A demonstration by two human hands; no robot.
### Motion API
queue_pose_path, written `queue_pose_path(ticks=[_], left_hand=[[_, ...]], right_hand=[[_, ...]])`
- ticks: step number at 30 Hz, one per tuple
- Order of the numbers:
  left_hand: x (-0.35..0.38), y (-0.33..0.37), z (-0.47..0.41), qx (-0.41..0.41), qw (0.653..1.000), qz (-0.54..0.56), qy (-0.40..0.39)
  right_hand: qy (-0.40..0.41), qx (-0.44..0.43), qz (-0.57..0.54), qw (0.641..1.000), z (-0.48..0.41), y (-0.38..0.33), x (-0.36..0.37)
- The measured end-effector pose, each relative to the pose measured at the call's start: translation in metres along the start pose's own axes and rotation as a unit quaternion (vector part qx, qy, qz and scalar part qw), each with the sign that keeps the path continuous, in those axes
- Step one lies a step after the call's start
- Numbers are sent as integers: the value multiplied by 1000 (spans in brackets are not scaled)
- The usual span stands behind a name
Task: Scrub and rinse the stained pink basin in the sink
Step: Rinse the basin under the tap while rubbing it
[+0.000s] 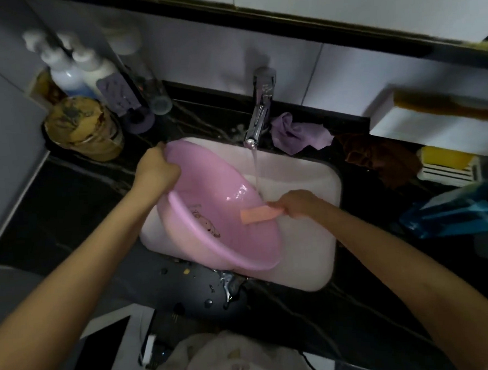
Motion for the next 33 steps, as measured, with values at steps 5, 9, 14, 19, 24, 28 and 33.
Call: queue_pose_path(ticks=[5,9,14,19,24,28,33], left_hand=[[2,2,2,-12,1000,-2,2],[0,-2,3,-19,1000,8,-8],[6,3,8,-10,1000,13,-15],[5,4,9,-17,999,31,-7],[9,3,13,-8,999,47,-1],[8,-1,14,-17,999,50,5],[10,-4,14,-23,996,81,11]], right_hand=[[124,-47,10,991,-13,-18,-18],[27,-2,-122,992,-22,-17,3],[-11,33,-69,997,-25,-6,6],[-38,9,-156,987,-40,-17,6],[-20,20,-66,997,-32,-16,-6],[-111,13,-54,992,-26,-25,2],[-289,-64,-83,951,15,-32,41]])
Point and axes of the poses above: each hand's wrist, its own z-axis away from the middle knuckle, its own x-axis out of the palm, y = z × x, the point moved 5 cm from there along -z, towards the middle knuckle, and after that the axes turned 13 degrees about -x, right-handed, at the moved point
